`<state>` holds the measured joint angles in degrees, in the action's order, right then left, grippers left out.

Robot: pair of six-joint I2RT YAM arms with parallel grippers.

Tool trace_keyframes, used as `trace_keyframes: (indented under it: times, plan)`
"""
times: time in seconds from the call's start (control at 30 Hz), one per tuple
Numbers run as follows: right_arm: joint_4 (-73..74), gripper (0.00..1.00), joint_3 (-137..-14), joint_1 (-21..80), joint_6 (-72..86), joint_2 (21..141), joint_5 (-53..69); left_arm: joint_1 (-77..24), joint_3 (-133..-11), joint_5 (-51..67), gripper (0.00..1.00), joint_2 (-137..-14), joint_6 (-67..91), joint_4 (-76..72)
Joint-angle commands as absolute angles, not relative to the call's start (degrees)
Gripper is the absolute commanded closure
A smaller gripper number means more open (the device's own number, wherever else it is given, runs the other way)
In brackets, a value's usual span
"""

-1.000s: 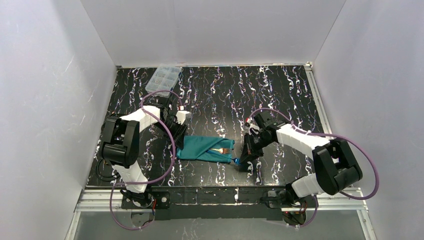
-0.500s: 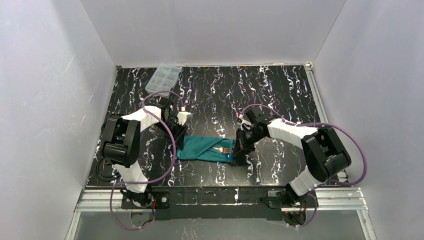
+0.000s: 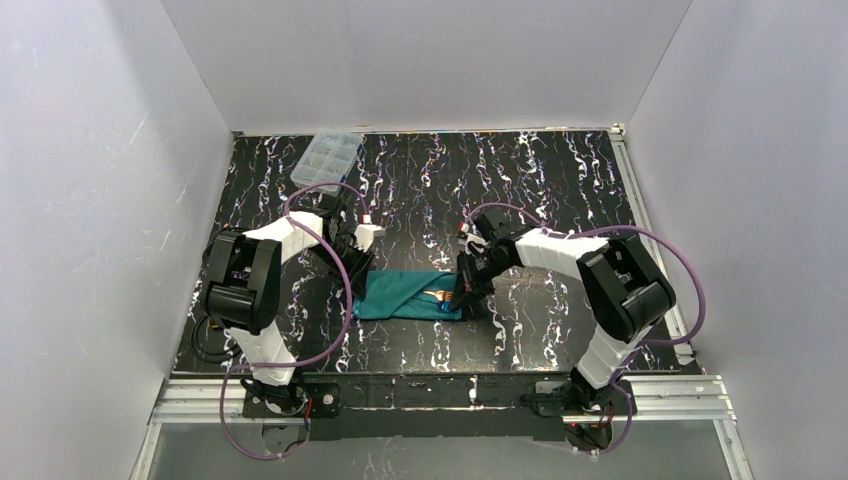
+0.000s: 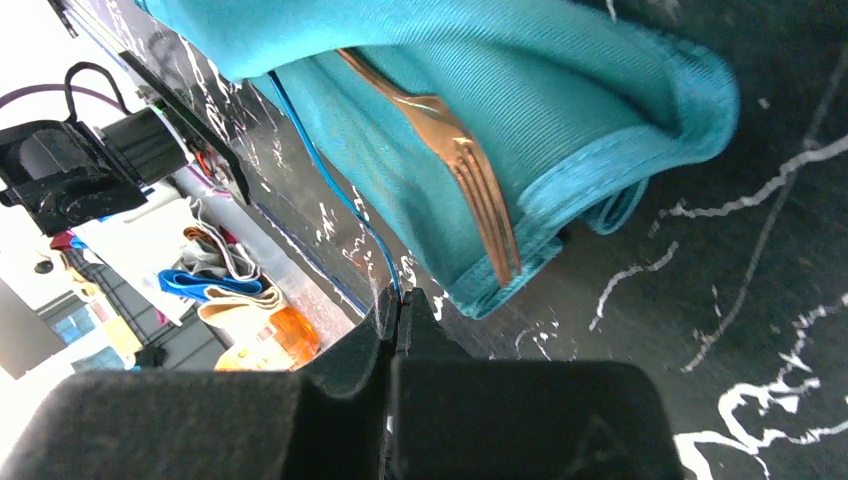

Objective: Fold the napkin into a case and place the utensils inside
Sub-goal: Insert the fork into the folded napkin.

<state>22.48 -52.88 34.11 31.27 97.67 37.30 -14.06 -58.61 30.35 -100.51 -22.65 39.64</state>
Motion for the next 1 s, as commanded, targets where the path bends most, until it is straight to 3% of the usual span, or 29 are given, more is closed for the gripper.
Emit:
trace_keyframes:
  times: [0.0,0.1,0.2,0.33,0.47,0.63,0.73,0.97]
  plan:
    - [20.40,0.99,-57.24,35.30,31.29,99.62,35.73,-14.43,-59.03,31.73,0.80,-100.69,-23.64,42.26]
    - [20.37,0.96,-57.74,35.63,31.14,99.75,34.52,-14.45,-59.09,31.75,0.81,-100.12,-23.75,42.26]
    - [20.34,0.64,-56.98,35.68,31.07,98.93,32.39,-14.41,-59.18,31.39,0.79,-100.22,-23.75,42.67]
    - [21.30,0.45,-57.26,35.73,29.95,96.78,29.59,-14.41,-59.06,30.63,0.76,-99.49,-24.56,43.27]
    - [24.40,0.44,-59.95,35.60,27.27,96.33,26.82,-14.41,-59.25,30.11,0.75,-98.75,-25.60,43.78]
    - [24.95,0.59,-62.40,35.38,26.55,98.06,26.90,-14.41,-59.50,30.14,0.76,-98.86,-26.17,44.05]
    - [25.07,0.63,-63.00,35.38,26.12,98.71,26.50,-14.41,-59.33,30.10,0.76,-98.91,-26.51,44.01]
    - [30.08,0.35,-65.13,35.09,23.13,97.52,22.57,-14.41,-60.16,30.05,0.73,-98.69,-26.11,44.37]
